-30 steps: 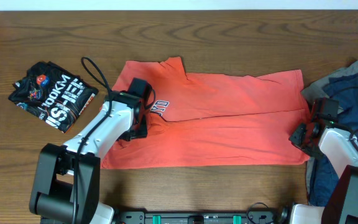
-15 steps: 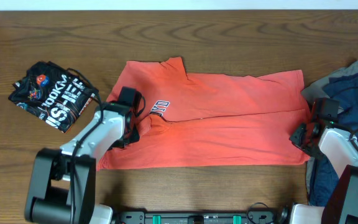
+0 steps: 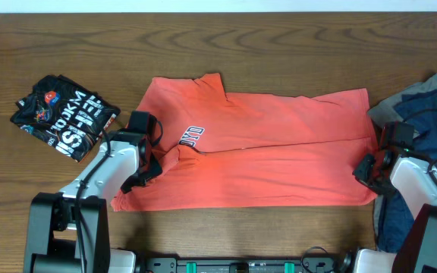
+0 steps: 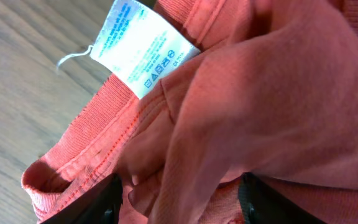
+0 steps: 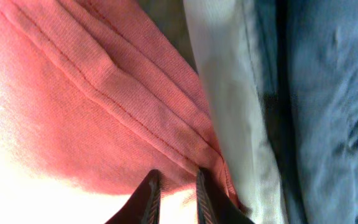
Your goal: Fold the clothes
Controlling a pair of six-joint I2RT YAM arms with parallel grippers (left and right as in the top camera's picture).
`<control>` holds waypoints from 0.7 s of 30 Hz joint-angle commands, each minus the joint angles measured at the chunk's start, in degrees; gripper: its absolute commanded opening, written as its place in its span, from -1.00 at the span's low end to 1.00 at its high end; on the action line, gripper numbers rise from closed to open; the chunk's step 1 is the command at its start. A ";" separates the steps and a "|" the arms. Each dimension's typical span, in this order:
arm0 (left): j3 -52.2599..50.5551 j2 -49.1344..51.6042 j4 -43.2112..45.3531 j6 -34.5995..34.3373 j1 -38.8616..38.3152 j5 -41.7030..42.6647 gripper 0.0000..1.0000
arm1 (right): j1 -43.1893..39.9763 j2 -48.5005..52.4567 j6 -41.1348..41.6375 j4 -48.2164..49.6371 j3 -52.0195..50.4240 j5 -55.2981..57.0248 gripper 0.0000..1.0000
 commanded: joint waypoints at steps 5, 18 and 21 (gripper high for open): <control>1.92 -4.61 -2.60 7.78 1.27 -2.86 0.68 | -0.74 -9.88 -5.88 -1.60 3.15 -8.11 -0.32; 30.58 5.57 7.10 28.61 3.69 8.22 1.00 | 1.51 -14.47 -10.51 -7.13 9.27 -17.07 -0.01; 34.32 11.63 12.55 32.39 5.01 14.36 0.99 | 1.51 -14.47 -10.51 -7.58 9.27 -17.09 -0.01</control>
